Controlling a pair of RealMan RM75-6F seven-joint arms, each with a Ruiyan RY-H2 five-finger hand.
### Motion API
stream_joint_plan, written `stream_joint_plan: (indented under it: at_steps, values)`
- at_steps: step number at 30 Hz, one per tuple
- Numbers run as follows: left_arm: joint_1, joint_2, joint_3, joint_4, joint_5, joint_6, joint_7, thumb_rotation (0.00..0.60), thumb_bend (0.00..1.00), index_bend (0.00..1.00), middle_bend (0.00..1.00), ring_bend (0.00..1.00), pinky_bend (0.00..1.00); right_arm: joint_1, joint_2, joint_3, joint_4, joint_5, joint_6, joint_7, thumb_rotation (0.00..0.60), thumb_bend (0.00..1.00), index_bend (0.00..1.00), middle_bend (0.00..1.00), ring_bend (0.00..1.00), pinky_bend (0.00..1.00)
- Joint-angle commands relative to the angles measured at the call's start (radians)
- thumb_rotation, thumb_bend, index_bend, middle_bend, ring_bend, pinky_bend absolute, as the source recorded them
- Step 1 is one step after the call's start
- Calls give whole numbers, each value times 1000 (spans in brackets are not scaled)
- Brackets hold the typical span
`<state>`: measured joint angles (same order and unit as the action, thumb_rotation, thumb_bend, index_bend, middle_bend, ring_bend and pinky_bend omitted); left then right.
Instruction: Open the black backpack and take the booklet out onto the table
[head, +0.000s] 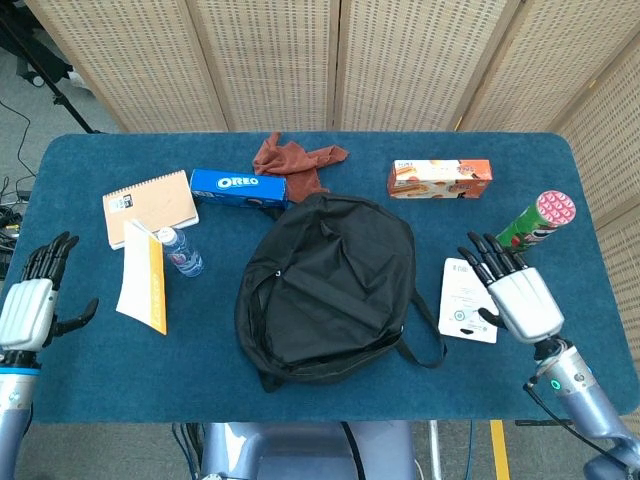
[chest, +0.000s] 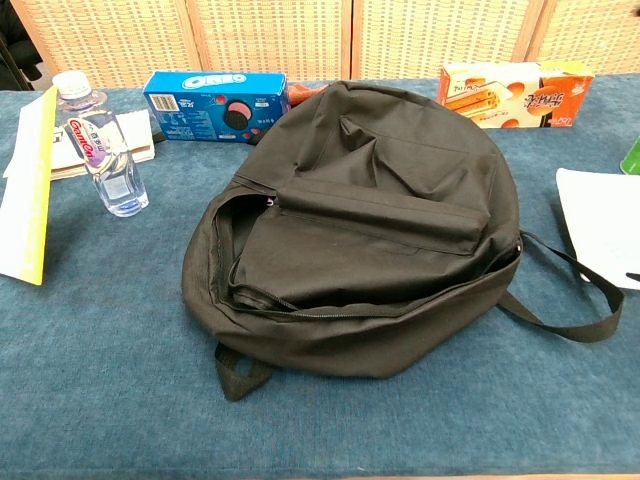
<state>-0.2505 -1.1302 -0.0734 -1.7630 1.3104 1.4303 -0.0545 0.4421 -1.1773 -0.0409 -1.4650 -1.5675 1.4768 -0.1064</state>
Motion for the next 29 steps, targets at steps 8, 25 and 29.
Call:
stream_joint_plan:
  at_steps: [8, 25, 29]
  values:
    - [27, -62, 37, 42, 3, -45, 20, 600, 335, 0, 0, 0, 0, -178, -19, -14, -63, 26, 153, 87, 600, 0, 74, 0, 0, 202]
    - [51, -117, 33, 123, 27, -22, 131, 600, 348, 0, 0, 0, 0, -278, -37, 33, -66, 4, 212, 159, 600, 0, 74, 0, 0, 192]
    - [60, -113, 31, 121, 43, -4, 134, 600, 348, 0, 0, 0, 0, -284, -37, 40, -68, -7, 212, 154, 600, 0, 74, 0, 0, 192]
